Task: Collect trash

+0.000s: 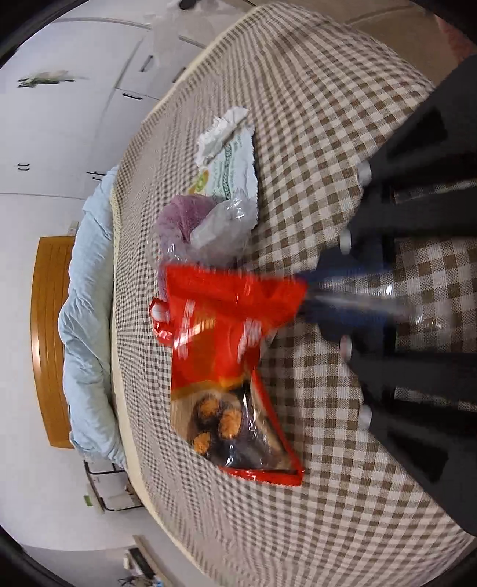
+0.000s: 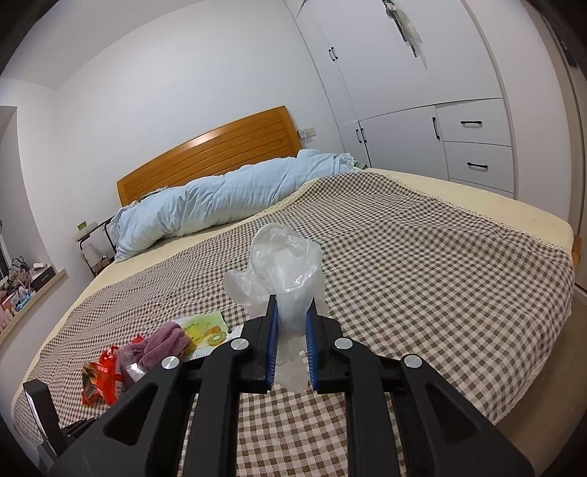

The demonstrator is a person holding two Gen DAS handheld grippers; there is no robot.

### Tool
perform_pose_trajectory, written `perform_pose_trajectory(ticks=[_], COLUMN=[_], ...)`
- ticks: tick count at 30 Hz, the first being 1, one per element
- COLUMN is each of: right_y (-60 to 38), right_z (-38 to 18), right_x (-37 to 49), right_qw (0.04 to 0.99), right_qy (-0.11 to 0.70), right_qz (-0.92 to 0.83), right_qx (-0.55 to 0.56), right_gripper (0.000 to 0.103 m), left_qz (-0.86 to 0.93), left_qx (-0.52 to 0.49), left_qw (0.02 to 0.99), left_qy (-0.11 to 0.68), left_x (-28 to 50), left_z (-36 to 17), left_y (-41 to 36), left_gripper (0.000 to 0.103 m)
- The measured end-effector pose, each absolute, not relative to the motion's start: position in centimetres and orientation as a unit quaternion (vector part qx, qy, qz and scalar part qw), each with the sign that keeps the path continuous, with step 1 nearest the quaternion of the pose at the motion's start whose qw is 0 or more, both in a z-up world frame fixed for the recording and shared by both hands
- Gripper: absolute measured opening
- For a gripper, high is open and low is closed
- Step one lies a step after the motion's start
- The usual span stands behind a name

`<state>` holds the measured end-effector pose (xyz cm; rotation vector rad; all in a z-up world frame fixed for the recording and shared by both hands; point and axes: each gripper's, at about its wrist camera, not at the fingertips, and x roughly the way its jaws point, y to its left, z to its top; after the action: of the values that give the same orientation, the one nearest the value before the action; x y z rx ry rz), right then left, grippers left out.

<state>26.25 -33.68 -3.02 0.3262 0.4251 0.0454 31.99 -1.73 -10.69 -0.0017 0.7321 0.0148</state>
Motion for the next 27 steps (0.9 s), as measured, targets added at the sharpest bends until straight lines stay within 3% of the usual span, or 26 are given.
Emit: perform_pose_trajectory(ticks=[27], right_y=[-31.8], right_z=[-0.1], right_x=[22.3], right_qw=[0.972], right_qy=[0.177], right_qz=[0.070], right_qx=[0.137], right_gripper=[0.014], left_qz=[-0.044], left_qx=[-0.035], left_qw=[0.945], left_qy=[0.322], left_x=[21.1], left_z=[-5.0], left_y=[-0.8], left_gripper=[0.002])
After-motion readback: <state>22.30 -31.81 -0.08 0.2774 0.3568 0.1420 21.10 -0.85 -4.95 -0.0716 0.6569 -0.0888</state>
